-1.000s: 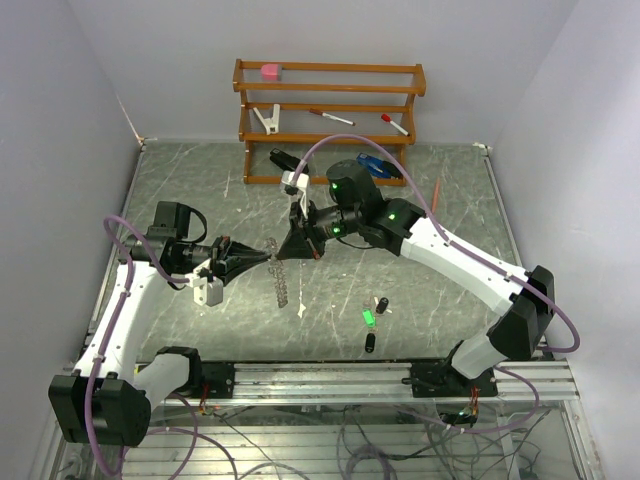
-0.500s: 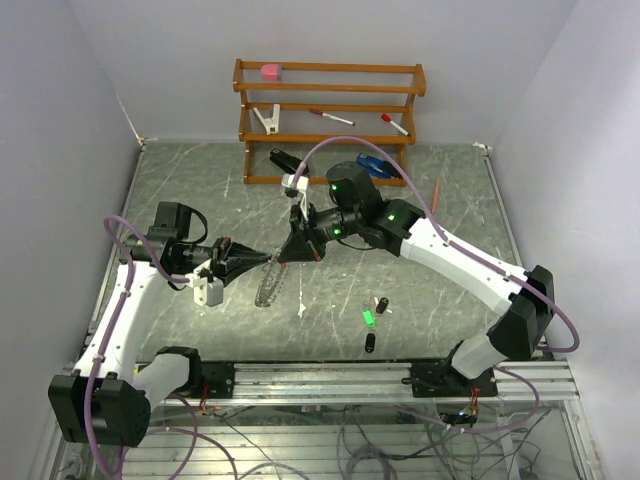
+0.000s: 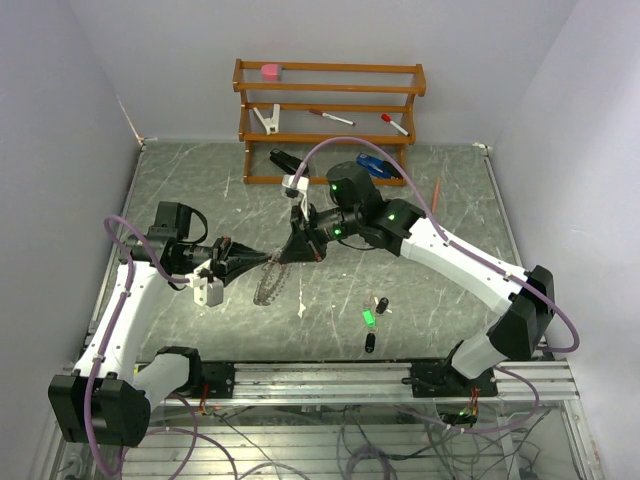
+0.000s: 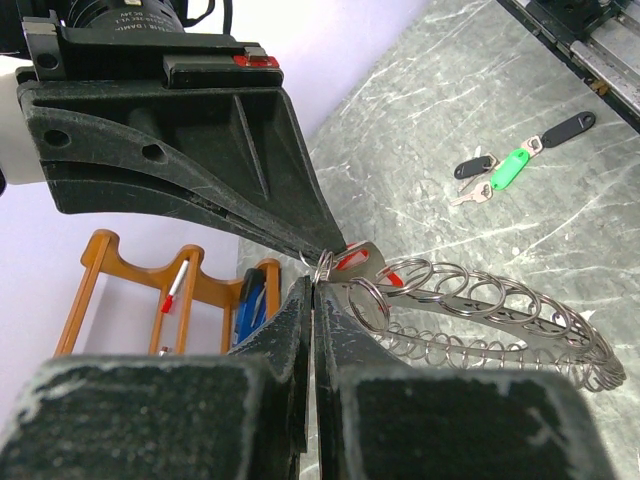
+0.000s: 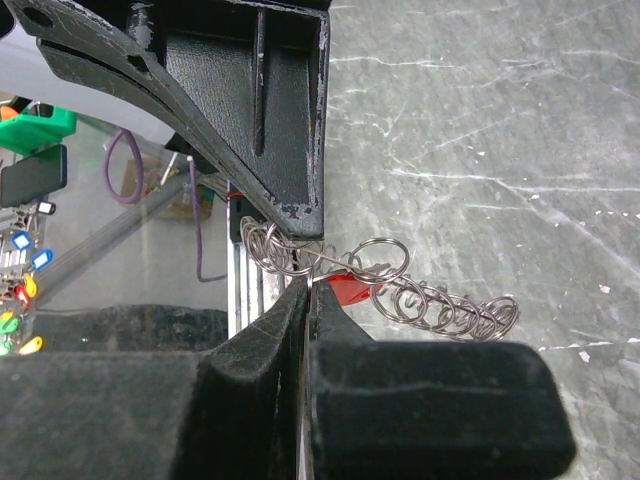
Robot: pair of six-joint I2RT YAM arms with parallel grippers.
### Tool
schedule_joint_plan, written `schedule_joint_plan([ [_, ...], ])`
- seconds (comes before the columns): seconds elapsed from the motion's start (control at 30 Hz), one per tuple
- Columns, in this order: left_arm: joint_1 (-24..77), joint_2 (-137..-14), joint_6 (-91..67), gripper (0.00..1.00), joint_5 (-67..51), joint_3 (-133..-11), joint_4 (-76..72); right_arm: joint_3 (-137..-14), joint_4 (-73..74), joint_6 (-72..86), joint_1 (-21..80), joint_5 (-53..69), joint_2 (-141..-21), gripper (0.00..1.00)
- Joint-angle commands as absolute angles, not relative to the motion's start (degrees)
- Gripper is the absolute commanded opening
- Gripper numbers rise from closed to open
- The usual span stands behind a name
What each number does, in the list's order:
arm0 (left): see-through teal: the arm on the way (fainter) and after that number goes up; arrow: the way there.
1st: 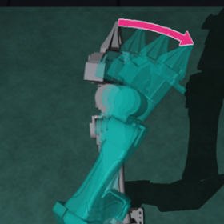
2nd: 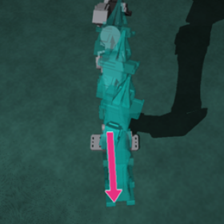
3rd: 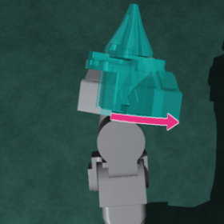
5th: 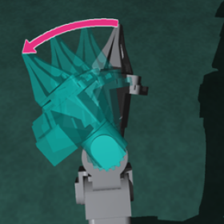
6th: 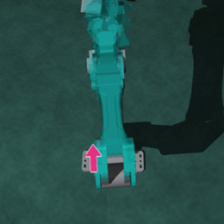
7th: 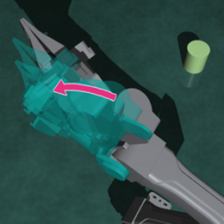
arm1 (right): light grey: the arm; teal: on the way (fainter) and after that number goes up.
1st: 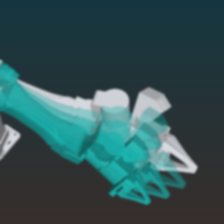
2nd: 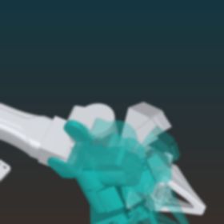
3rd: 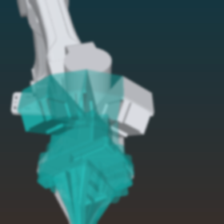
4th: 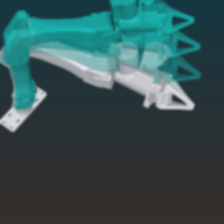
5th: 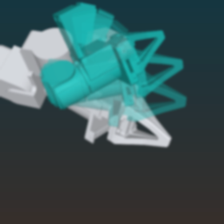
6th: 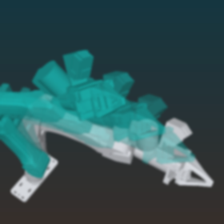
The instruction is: Put the keys on the keyring
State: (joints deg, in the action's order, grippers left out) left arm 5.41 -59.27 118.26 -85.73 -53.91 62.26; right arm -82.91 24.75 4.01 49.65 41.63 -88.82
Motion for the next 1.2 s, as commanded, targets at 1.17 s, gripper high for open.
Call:
schedule_joint_plan([
  [1.17,5.80,-59.23,155.53,0.07,-90.88,-52.92,59.08,-84.77,23.66,13.12,49.93,44.58,-87.52,0.00],
])
